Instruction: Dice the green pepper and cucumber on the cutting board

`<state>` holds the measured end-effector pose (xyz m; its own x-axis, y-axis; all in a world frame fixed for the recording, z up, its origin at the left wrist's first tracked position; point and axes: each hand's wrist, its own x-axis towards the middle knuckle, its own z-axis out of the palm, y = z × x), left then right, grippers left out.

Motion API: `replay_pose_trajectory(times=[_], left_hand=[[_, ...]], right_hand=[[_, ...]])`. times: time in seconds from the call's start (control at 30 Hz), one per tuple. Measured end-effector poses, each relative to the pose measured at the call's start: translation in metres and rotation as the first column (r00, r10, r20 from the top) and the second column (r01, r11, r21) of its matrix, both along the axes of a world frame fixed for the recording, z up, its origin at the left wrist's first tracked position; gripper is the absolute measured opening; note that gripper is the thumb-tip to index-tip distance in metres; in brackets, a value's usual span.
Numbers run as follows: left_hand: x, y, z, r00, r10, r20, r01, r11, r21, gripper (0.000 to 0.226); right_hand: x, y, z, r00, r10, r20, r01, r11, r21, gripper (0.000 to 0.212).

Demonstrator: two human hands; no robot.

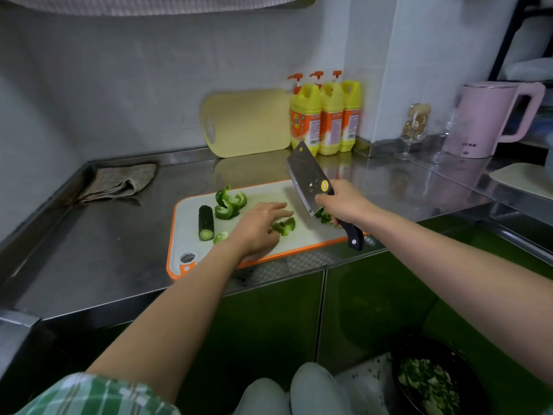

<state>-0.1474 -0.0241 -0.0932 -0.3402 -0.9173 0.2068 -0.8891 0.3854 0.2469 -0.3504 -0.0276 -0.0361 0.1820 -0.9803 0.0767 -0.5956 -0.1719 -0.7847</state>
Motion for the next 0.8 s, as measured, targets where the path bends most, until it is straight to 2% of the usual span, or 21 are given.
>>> replay_pose_trajectory(times=[0.1,0.3,0.37,0.5,0.67,0.8], left_hand=[[-0.003,-0.009,0.008,0.985,-0.115,0.128,0.104,0.990,0.090,0.061],[-0.001,-0.018,0.017,0.953,-0.187,0.239,0.184,0.982,0.036,0.039],[-0.003,-0.019,0.019,0.936,-0.206,0.286,0.204,0.978,0.037,0.041],[-0.007,-0.019,0.019,0.933,-0.231,0.276,0.211,0.972,0.098,0.046],[-0.004,-0.018,0.020,0.937,-0.157,0.312,0.168,0.986,-0.008,0.024],[-0.009,-0.010,0.019,0.944,0.044,0.328,-0.002,0.992,-0.127,0.026]], right_hand=[[-0.004,-0.002,-0.004,1.000,-0.011,0.014,0.011,1.000,0.001,0.020],[-0.003,-0.002,-0.006,0.999,0.018,-0.039,-0.015,0.998,0.058,0.017],[-0.001,-0.001,-0.007,0.998,0.032,-0.055,-0.029,0.998,0.060,0.021],[-0.003,0.000,-0.009,0.999,0.007,-0.048,-0.004,0.999,0.052,0.021],[-0.006,-0.002,-0.008,0.998,-0.005,-0.057,0.009,0.998,0.056,0.022],[-0.002,-0.003,-0.007,0.986,0.038,-0.161,-0.027,0.997,0.071,0.020]])
